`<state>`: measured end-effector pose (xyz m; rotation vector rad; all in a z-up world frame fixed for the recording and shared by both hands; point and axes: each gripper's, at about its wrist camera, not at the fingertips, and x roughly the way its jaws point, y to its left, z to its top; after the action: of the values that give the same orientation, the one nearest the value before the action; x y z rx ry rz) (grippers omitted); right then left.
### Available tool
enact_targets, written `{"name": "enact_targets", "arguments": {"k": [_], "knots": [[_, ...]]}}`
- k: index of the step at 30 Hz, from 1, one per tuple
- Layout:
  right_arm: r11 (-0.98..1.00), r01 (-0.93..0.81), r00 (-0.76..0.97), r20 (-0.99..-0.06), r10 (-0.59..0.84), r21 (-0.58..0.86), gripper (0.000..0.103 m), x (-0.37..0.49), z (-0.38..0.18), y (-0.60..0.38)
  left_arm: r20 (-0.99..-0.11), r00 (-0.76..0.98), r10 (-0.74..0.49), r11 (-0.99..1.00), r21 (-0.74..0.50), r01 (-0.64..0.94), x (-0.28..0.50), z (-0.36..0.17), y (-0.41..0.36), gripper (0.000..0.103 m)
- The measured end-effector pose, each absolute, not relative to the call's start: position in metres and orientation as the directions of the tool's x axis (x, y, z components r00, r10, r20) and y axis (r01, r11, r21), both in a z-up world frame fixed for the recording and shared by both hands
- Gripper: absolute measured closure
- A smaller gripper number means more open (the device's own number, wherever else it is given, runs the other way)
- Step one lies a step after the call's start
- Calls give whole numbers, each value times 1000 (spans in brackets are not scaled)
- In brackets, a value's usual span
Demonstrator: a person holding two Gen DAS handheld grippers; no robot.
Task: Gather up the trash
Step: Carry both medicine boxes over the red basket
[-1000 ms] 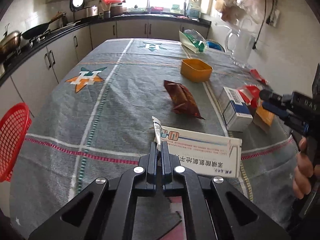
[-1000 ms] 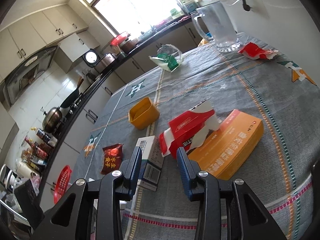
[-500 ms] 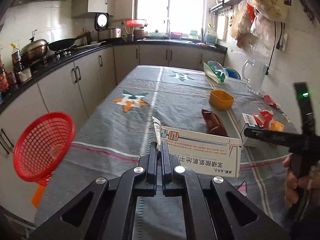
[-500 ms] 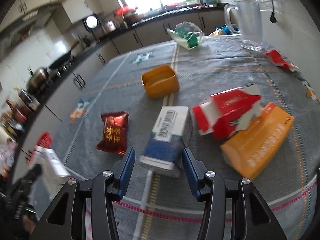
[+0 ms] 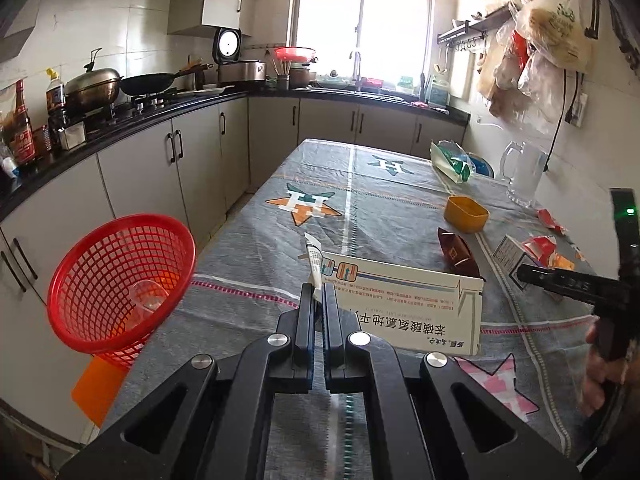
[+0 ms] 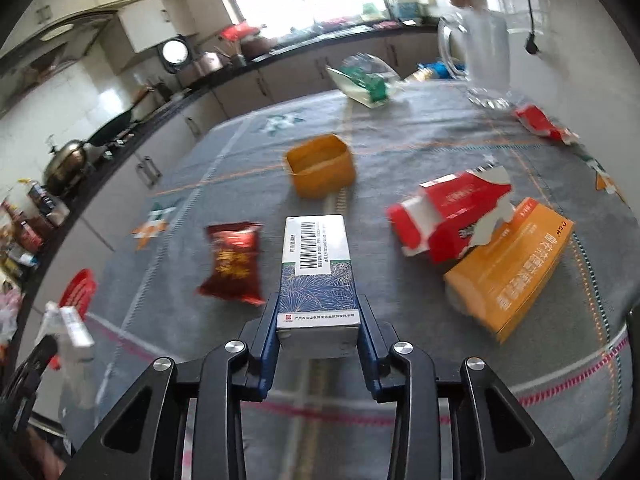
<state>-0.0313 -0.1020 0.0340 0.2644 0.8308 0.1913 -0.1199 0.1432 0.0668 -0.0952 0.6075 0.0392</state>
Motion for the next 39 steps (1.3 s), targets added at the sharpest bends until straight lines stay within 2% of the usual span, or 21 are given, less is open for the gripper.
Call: {"name": "enact_targets", "arguments": {"k": [10,39], "knots": [[918,-196,656,-650,384,344,65,-57,58,-64,-562,827,27,993,-78,-85,-130,71,153,100],[864,-400,554,-670,495,307,65,-66,69,50,-534,836,124,964,-136,-230,-152,69,238,100]]}}
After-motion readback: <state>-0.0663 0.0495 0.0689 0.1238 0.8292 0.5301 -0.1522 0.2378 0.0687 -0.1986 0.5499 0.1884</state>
